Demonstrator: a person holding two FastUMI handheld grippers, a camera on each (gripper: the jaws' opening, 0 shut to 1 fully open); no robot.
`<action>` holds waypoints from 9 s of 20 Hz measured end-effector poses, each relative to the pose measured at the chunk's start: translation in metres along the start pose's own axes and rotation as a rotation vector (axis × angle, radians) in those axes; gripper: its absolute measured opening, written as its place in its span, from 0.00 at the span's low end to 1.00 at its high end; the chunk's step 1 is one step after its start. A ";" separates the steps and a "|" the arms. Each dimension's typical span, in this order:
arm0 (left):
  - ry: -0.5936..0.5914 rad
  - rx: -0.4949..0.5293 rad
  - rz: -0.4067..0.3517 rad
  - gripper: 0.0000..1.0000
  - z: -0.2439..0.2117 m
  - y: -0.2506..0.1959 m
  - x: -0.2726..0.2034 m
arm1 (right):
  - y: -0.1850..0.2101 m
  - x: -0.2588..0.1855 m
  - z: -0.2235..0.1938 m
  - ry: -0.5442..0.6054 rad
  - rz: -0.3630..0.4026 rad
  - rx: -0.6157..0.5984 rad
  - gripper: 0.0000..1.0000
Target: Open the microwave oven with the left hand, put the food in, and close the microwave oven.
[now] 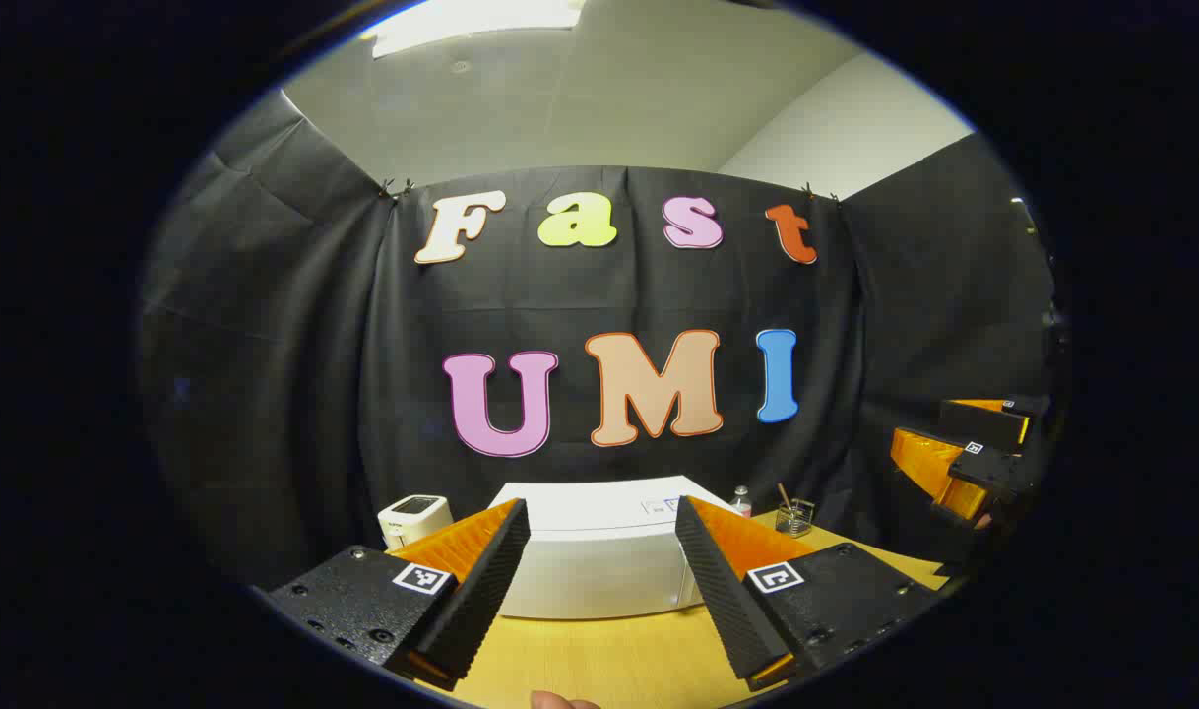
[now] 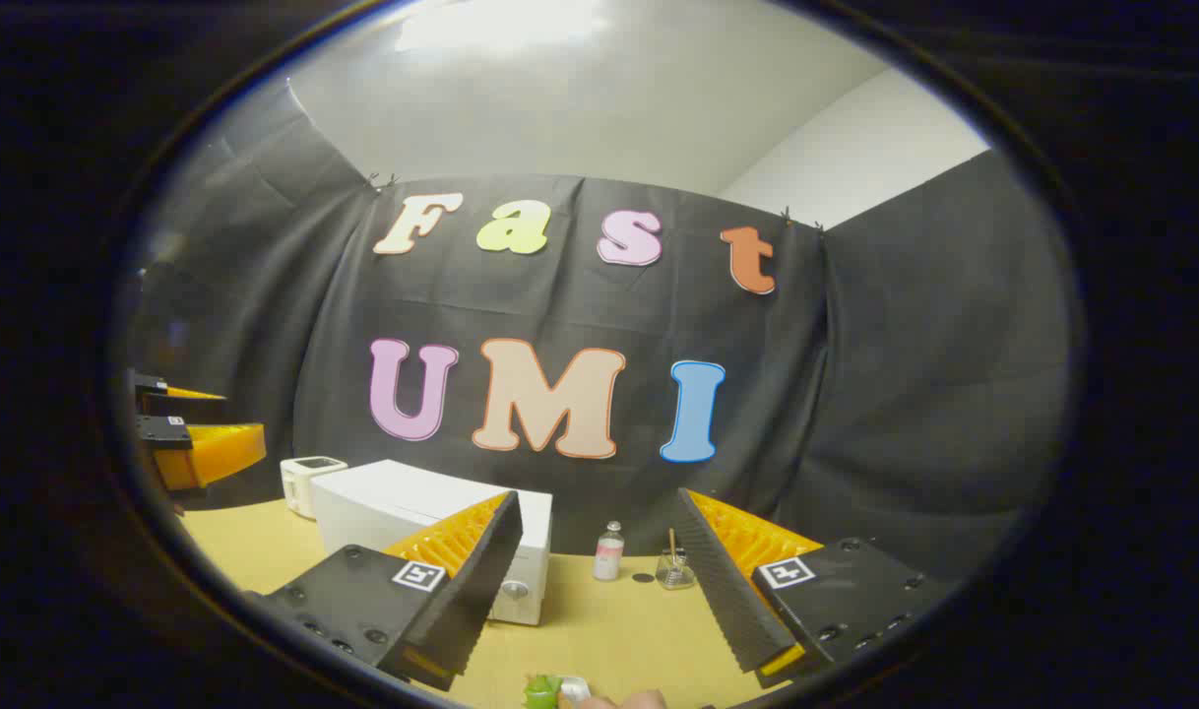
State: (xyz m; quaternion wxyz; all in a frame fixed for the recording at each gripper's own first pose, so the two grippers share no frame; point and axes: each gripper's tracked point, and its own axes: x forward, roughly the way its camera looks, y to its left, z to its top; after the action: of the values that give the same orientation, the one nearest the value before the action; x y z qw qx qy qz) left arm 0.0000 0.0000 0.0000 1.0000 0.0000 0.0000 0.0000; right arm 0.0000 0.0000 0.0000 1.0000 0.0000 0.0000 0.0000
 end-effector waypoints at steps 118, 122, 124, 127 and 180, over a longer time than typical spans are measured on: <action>0.488 -0.071 -0.256 0.02 -0.274 -0.111 0.102 | -0.107 -0.003 -0.071 0.162 -0.006 -0.061 0.97; 0.491 -0.050 -0.262 0.02 -0.265 -0.085 0.051 | -0.076 -0.009 -0.075 0.172 0.064 -0.039 0.97; 0.507 -0.063 -0.244 0.02 -0.266 -0.072 0.030 | -0.061 -0.014 -0.079 0.181 0.096 -0.037 0.97; 0.516 -0.050 -0.216 0.02 -0.262 -0.046 0.000 | -0.037 -0.024 -0.086 0.204 0.136 -0.027 0.97; 0.358 -0.033 0.180 0.98 -0.126 0.138 -0.099 | 0.024 -0.102 -0.318 0.928 0.225 0.112 0.27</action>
State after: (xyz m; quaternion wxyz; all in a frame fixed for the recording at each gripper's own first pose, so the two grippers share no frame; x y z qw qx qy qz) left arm -0.0987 0.1385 -0.1255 0.9799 -0.0166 0.1779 0.0892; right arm -0.1018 0.0244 -0.3176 0.8867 0.0537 0.4462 0.1081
